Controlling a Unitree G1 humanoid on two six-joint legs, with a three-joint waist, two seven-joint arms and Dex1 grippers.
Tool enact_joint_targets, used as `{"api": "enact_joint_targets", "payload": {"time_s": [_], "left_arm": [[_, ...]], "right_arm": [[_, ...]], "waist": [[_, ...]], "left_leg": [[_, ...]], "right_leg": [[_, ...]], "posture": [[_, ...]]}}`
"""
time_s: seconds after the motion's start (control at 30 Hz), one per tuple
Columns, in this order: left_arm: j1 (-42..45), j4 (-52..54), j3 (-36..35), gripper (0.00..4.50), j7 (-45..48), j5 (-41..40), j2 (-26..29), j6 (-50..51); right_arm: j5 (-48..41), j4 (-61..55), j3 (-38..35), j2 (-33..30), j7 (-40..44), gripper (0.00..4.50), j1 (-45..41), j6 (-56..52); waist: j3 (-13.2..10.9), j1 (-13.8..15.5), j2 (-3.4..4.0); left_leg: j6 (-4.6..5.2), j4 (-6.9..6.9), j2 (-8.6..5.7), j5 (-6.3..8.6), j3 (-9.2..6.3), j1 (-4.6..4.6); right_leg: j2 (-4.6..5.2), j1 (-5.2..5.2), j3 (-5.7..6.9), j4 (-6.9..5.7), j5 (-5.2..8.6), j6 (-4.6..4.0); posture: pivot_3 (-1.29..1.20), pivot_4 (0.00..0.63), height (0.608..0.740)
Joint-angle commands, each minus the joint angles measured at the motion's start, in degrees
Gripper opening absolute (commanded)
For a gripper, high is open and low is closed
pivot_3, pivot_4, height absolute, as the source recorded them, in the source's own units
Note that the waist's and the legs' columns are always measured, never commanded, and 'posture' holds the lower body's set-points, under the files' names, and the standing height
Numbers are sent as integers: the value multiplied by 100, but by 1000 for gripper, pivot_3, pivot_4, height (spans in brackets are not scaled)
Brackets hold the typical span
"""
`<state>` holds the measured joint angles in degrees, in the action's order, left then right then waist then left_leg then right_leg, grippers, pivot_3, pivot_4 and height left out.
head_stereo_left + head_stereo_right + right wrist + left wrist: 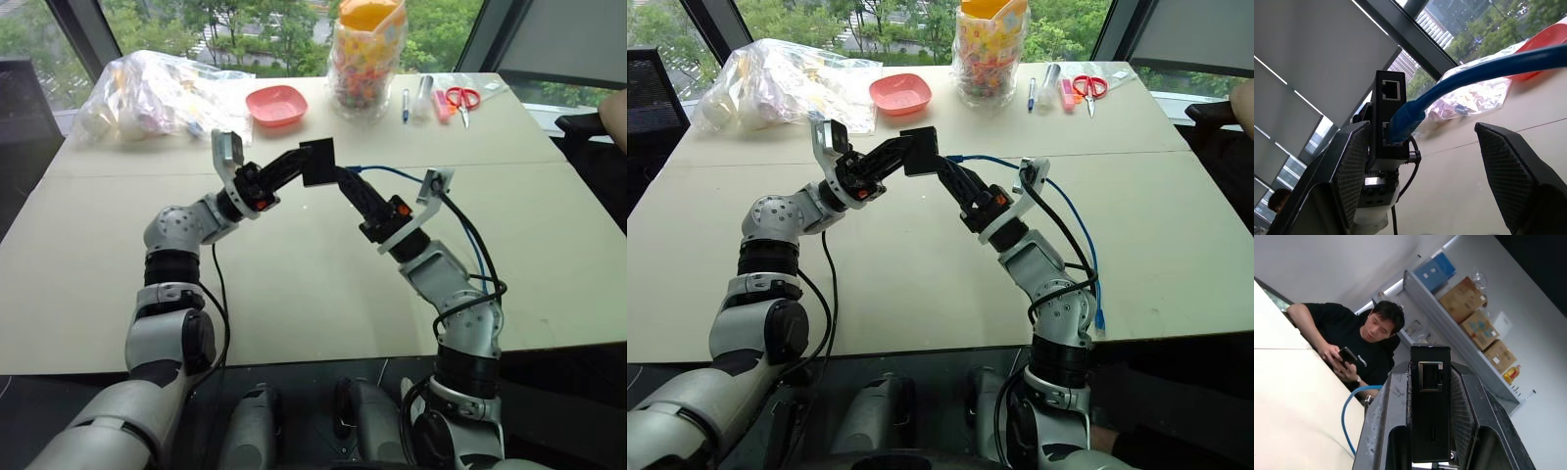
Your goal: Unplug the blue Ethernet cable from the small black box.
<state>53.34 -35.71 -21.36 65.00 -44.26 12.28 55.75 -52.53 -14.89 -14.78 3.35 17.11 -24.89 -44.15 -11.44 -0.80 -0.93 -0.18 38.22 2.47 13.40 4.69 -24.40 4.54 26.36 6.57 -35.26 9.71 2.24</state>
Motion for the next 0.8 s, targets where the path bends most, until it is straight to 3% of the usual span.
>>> {"api": "enact_joint_targets", "payload": {"time_s": [0.03, 0.2, 0.23, 0.5, 0.8], "left_arm": [[-29, 263, 12, 485, -43, -198, 3, 26], [-58, 297, 7, 485, -109, -264, -1, 29], [-59, 289, 10, 485, -112, -268, 4, 19], [27, 93, -91, 485, -239, -279, 23, -244], [129, -275, -355, 485, -227, -311, 457, -467]], "right_arm": [[-179, -52, 70, 8, 7, 2766, -127, 188], [-330, -56, 146, 7, 9, 277, -101, 237], [-362, -55, 160, 5, 5, 83, -92, 242], [-415, 32, 311, 73, -75, 83, -28, 273], [-772, 288, -189, -264, -320, 83, -88, 439]], "waist": [[0, 2, 0], [0, 3, 0], [0, 3, 0], [0, 5, 0], [0, 2, 0]], "left_leg": [[0, 0, 0, 0, 0, 0], [0, 0, 0, 0, 0, -1], [0, 0, 0, 0, -1, -1], [0, -1, 0, 0, -1, -2], [0, -2, 1, 0, -1, -2]], "right_leg": [[0, 0, 0, 0, 0, 0], [0, 1, 1, 1, 0, 0], [0, 0, 1, 1, 0, 0], [1, 0, 1, 4, 1, 1], [0, 1, 2, 5, 1, 1]], "posture": [[0, 150, 740], [0, 150, 740], [0, 150, 740], [0, 150, 740], [0, 150, 740]]}}
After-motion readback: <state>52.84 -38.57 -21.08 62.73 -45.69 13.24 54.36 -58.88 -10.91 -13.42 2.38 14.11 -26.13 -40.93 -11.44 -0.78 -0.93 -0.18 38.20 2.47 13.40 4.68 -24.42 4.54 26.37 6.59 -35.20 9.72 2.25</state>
